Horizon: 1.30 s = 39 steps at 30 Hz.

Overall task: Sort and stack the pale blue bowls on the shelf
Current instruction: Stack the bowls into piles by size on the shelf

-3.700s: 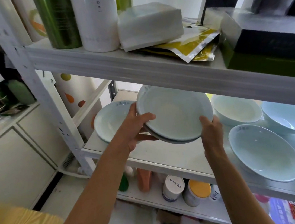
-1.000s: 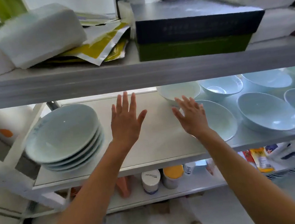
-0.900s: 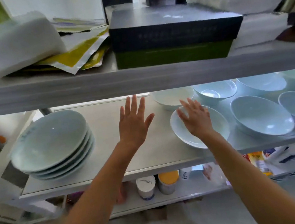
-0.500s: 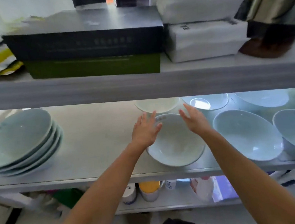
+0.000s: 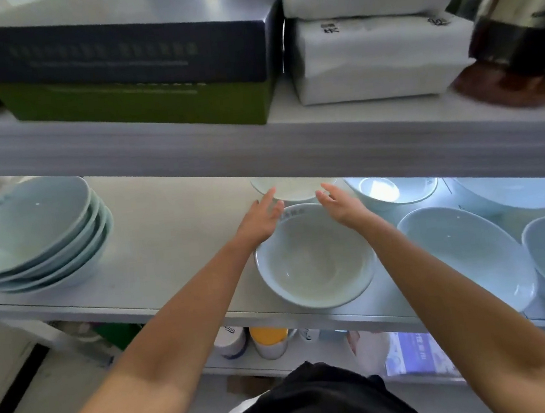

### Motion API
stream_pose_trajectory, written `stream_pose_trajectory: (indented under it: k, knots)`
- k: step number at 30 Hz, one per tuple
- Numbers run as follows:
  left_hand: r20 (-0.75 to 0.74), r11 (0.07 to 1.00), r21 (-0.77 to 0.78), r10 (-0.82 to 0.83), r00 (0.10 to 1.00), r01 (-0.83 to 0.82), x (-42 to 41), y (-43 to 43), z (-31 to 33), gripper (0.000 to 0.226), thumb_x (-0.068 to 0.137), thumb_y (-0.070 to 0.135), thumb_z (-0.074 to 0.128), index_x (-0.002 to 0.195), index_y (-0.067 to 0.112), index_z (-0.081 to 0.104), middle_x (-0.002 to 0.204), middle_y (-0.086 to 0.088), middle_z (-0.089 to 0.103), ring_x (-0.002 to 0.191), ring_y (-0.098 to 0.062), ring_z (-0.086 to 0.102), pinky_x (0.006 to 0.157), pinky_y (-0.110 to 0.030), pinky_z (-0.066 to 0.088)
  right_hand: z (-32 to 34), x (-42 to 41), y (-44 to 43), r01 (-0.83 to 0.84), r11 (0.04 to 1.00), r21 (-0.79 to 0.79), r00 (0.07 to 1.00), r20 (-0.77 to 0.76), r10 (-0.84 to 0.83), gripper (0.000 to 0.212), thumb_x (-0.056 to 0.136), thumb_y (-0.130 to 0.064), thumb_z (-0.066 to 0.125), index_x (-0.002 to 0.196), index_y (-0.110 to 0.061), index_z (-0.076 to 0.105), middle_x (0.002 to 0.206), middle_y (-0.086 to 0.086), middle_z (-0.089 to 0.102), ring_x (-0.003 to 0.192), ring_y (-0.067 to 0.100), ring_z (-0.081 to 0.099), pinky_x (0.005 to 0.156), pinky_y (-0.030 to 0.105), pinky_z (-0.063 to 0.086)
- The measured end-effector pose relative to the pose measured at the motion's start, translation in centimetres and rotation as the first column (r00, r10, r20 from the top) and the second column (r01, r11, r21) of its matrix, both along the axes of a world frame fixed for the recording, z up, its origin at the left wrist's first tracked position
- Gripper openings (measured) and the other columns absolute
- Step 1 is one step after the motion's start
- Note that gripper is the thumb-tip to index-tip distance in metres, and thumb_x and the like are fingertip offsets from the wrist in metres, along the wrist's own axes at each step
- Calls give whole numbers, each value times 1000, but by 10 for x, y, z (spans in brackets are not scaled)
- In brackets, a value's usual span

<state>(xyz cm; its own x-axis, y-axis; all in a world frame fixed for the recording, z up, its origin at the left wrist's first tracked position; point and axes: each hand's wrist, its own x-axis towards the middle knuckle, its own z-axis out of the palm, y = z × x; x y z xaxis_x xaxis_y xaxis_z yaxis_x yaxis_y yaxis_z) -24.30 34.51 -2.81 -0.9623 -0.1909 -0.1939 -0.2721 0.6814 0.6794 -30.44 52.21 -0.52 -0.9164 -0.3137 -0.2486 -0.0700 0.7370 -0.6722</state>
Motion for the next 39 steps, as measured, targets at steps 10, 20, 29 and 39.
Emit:
stream_pose_trajectory:
  k: [10,20,29,39]
  knots:
    - [3,996,-86,-23,1000,23,-10,-16,15,43,84,0,37,117,21,52,112,-9,52,99,-28,51,89,-37,44,-5,-14,-18,-3,997,78,999,-39,6,34,99,-21,31,116,-11,58,128,11,57,116,28,51,94,30,38]
    - [-102,992,-117,41,994,-53,-23,-12,21,20,90,13,53,103,13,70,110,-13,68,104,-32,61,87,-33,48,8,-9,-24,55,990,134,998,-44,-50,39,97,-23,33,115,-7,64,126,14,60,115,31,53,100,36,41]
    - [-353,981,109,188,917,-159,-23,-1,48,7,78,10,71,84,5,71,91,-7,69,90,-25,62,75,-27,45,21,-3,-25,244,955,-168,967,-33,-253,33,98,-19,39,121,-9,61,114,9,59,105,24,53,91,31,40]
    - [-635,1000,-12,8,773,-19,43,8,62,18,71,25,79,80,10,73,82,-2,72,77,-21,64,72,-27,47,43,17,22,384,841,-382,895,-68,-440,15,90,2,45,78,-4,52,76,2,47,85,16,40,70,26,39]
